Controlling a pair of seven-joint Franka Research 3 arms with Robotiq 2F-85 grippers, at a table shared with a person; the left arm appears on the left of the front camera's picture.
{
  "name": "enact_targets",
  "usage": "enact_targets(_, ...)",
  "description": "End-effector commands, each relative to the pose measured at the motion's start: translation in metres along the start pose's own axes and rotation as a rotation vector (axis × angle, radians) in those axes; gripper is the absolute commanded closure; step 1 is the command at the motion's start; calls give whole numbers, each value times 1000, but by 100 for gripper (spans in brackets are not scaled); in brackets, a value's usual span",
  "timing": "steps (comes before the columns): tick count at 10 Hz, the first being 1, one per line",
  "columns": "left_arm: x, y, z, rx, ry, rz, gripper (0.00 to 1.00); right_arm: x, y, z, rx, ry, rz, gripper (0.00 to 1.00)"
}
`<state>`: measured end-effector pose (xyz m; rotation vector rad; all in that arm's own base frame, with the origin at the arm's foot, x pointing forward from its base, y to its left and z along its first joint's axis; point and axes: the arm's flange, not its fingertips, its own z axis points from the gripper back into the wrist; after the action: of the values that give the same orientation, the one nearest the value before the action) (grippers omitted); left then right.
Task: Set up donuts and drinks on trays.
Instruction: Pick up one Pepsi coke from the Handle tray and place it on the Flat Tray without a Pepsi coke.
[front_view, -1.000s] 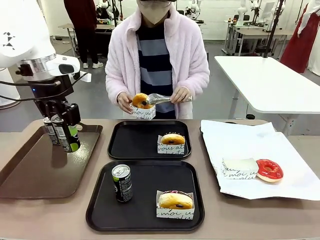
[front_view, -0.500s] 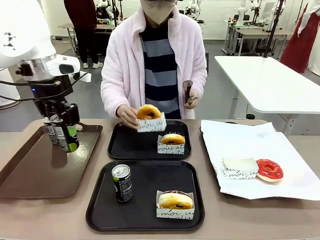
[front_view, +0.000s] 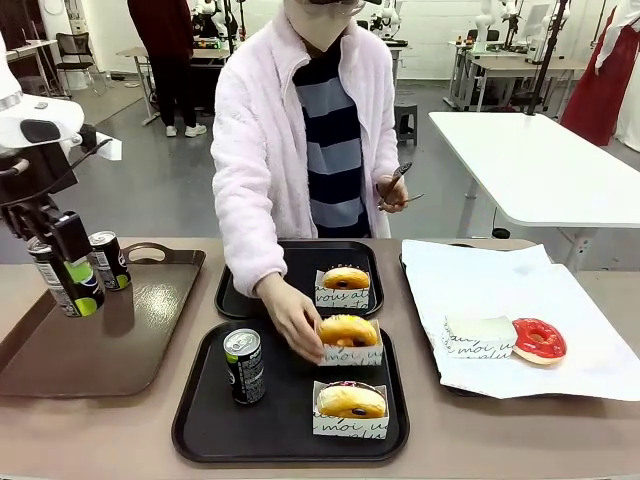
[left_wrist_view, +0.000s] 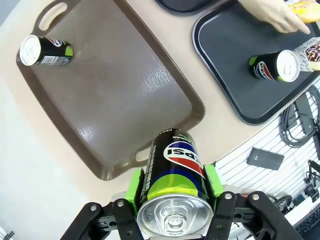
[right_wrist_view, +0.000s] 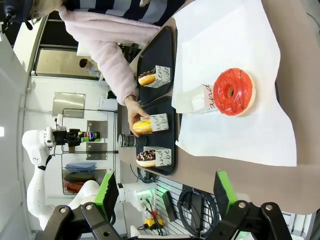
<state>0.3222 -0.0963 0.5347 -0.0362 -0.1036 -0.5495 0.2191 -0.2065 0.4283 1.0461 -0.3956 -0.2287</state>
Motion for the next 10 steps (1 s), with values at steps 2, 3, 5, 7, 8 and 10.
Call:
enact_targets(2,0,1,-1,3,-7,-25,41,3,0,-1,29,-18,16,0)
enact_targets(3,0,2,-2,-1,-4,-17,41,3,0,-1,29,-18,16,0)
enact_targets(5,16,-1,-9,15,2,9,41,3,0,-1,29,-18,16,0)
enact_targets(7,53,-7,-24,34,-4,75,41,3,0,-1,29,-18,16,0)
enact_targets(8,69,-12,-33,35,-3,93,41,3,0,-1,29,-18,16,0)
enact_targets(10,105,-20,-47,64,11,138,41,3,0,-1,29,-18,16,0)
